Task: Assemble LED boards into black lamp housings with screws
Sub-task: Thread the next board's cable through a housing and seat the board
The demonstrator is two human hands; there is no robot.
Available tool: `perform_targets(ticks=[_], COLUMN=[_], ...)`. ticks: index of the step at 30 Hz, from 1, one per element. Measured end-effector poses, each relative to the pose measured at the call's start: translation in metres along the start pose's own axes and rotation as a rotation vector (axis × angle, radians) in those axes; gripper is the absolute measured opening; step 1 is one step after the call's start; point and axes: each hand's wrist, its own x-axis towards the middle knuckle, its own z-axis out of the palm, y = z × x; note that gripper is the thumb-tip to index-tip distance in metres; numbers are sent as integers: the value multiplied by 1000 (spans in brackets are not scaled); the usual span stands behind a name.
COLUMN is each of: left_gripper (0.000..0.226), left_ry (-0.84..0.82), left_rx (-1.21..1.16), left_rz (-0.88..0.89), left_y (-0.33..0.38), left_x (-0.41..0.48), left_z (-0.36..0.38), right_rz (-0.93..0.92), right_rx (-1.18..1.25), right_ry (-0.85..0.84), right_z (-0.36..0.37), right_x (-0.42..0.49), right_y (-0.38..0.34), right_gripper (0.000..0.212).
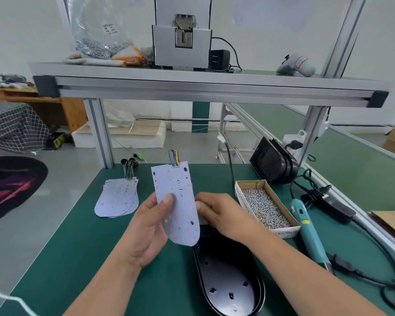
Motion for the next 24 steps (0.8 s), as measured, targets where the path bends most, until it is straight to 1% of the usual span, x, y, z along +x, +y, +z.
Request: perform_targets(ticks=[1,3,5,7,10,12,14,16,19,22,24], left_gripper=[49,48,38,24,20,16,15,19,16,15,18], left_ry=[10,39,71,143,263,279,264,204,84,-9,-46], left_rx=[-16,-29,-48,-106,-211,-241,-229,-154,-49,-33,-27], left_rz=[-6,13,58,96,51,-4,-90,-195,-347,-430,-454], left_y=[0,-1,1,6,17,22,23,20,16,16,18], left_x=[1,3,5,6,5,5,5,5,2,0,-1], left_z=[-1,-3,-3,-4,-10,-13,-13,-11,-6,-8,-9], right_rz=[2,8,-9,-37,-51,3,76,152,264,302,327], right_rx=[-44,-117,-205,-297,-385,-466,-516,-469,-363,-329,-282], right_ry=[-25,-58,-53,-28,55,163,281,356,368,417,460], right_z=[2,1,-4,-13,-33,-46,-56,-65,-73,-80,-83], right_x=[-1,0,-3,-6,-12,-17,-22,-28,-35,-40,-43], right_y=[-3,-6,-6,-1,18,30,41,46,55,54,52], right_gripper=[50,54,54,43,6,14,14,14,20,12,23])
